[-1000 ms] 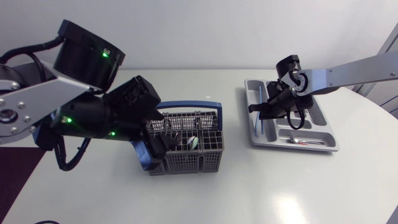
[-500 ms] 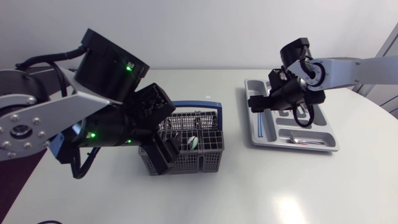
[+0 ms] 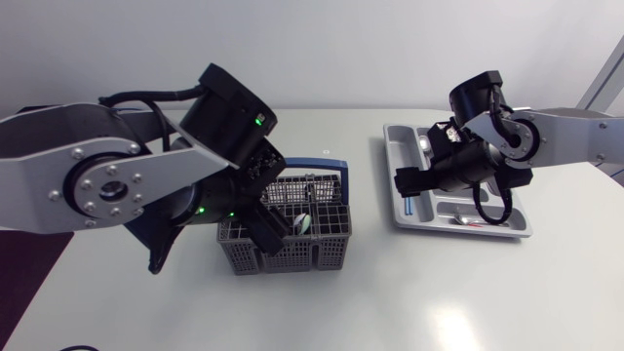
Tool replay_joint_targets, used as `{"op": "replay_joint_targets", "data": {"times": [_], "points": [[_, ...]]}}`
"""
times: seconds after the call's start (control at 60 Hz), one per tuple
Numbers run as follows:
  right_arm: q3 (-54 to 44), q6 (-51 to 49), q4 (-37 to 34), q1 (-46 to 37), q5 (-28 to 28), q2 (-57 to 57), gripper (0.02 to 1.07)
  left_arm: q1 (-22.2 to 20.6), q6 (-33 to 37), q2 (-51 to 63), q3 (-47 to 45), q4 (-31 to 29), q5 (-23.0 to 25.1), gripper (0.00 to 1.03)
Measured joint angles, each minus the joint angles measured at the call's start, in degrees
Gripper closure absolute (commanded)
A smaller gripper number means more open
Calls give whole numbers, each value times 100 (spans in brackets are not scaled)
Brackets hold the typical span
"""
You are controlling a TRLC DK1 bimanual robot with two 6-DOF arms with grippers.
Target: Unload the cutlery basket into the drawer organizer.
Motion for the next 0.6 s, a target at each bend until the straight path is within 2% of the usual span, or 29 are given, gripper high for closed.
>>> {"op": "replay_joint_targets", "data": {"times": [0.233, 0.3, 0.383, 0.5, 0.55, 0.6], "points": [[-57, -42, 0, -9, 0, -223, 12, -282, -249, 221, 188, -140, -166, 17], [-85, -57, 0, -17, 0, -247, 12, -284, -291, 343, 219, -164, -166, 26], [-109, -83, 0, -17, 2, -251, 12, -282, -391, 514, 243, -190, -164, 30], [-129, -107, 0, -24, 2, -251, 12, -258, -444, 717, 299, -210, -160, 47], [-138, -122, 0, -44, 0, -251, 12, -238, -459, 785, 337, -210, -160, 51], [-155, -125, 0, -55, 2, -251, 12, -201, -501, 850, 376, -212, -162, 60]]}}
